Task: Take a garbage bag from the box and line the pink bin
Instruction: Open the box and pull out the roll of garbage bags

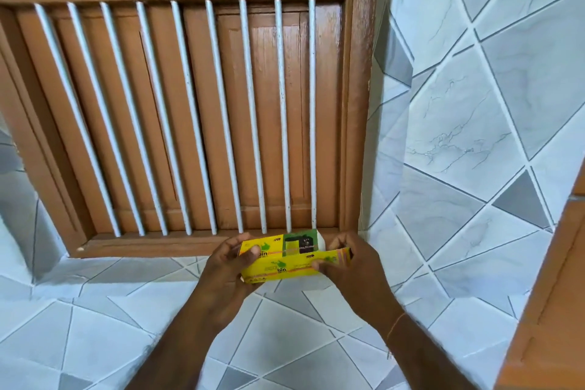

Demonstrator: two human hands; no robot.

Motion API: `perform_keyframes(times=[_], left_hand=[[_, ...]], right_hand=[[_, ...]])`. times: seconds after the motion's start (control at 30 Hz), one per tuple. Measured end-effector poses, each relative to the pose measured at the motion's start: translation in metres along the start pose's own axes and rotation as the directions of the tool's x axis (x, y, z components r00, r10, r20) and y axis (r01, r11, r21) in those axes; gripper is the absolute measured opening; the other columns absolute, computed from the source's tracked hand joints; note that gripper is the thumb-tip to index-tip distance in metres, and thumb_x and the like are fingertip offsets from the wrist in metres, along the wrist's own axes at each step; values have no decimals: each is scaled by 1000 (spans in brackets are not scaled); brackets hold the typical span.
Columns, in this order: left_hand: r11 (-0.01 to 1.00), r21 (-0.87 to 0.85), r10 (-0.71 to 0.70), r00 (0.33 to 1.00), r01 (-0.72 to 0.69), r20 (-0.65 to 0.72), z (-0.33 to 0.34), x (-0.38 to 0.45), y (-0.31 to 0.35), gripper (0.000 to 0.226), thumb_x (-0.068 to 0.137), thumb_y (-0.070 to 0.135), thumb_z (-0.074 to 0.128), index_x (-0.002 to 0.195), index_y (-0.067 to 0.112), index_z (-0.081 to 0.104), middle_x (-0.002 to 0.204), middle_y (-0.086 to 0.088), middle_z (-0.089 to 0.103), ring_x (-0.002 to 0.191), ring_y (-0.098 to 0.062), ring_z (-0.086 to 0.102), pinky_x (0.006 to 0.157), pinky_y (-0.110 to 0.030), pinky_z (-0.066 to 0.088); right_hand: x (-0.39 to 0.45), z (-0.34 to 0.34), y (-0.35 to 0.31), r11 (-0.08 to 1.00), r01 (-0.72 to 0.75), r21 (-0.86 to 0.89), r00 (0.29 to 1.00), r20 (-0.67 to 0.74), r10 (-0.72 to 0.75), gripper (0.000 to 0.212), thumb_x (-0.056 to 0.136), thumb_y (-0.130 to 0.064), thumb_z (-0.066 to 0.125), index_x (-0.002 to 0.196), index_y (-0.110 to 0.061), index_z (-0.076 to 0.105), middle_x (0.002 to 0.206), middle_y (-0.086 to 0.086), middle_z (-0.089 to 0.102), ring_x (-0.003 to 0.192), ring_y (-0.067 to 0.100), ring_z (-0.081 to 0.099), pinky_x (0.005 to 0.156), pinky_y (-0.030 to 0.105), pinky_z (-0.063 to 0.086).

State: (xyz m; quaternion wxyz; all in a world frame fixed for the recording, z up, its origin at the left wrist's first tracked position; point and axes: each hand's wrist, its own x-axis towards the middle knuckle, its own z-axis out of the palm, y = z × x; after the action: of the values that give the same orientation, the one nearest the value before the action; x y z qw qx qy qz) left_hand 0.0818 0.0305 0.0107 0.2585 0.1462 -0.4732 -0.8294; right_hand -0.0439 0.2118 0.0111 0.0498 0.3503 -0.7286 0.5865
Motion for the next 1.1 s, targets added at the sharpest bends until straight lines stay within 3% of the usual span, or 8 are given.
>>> perform_keyframes(times=[0.13,0.23,0.37,0.53,0.7,0.77,0.9,1.1], left_hand=[[996,-92,9,999,-14,-50,-10,6,7,29,83,0,58,109,13,58,98,-13,67,81,-31,62,59,-38,55],[986,-164,23,999,-30,-43,-23,9,13,29,84,1,55,111,13,56,99,-12,66,82,-31,63,65,-40,55],[983,-164,81,997,-77,16,-29,8,23,34,77,5,56,110,13,58,94,-10,69,81,-28,65,68,-41,56],[929,232,283,957,-289,59,-7,6,50,31,83,-6,61,104,18,63,89,-5,68,82,-26,63,66,-35,55],[468,718,380,851,-516,364,35,3,71,40,72,15,78,106,31,65,106,4,63,93,-11,62,78,-18,48],[325,771,339,829,-547,445,49,4,72,43,75,14,78,111,31,63,110,9,58,96,-5,58,79,-14,45],[212,785,280,806,-582,521,67,11,72,46,75,13,77,115,29,62,111,7,55,99,-8,56,81,-21,46],[268,788,318,823,-554,471,64,23,74,43,76,11,76,113,27,64,111,1,58,98,-14,59,80,-23,48]], right_hand=[[-11,12,-12,991,126,-50,992,-2,-126,29,64,-30,85,75,-25,58,77,-8,60,69,5,55,60,12,41],[-28,20,-24,974,227,21,968,101,-228,30,81,-55,63,75,-26,65,81,-10,65,80,10,61,69,19,47],[-26,26,-39,948,-80,309,985,169,28,38,95,-35,52,77,-6,69,77,11,70,73,26,65,69,37,55],[-9,32,-32,432,-598,675,781,369,504,39,99,-36,45,88,-5,67,72,14,64,61,26,56,58,33,46],[-4,47,-7,131,-671,730,652,496,574,42,97,-38,44,99,-7,72,95,22,64,76,35,59,73,42,51],[-3,50,-2,59,-662,747,639,521,567,39,95,-33,46,102,-5,73,102,24,65,81,36,60,77,43,53],[-1,51,9,-5,-646,764,653,555,516,37,93,-28,47,100,-5,75,97,21,71,77,34,65,73,39,57],[-4,48,34,-129,-614,778,621,578,530,38,96,-31,46,109,0,66,95,25,70,73,37,70,67,43,59]])
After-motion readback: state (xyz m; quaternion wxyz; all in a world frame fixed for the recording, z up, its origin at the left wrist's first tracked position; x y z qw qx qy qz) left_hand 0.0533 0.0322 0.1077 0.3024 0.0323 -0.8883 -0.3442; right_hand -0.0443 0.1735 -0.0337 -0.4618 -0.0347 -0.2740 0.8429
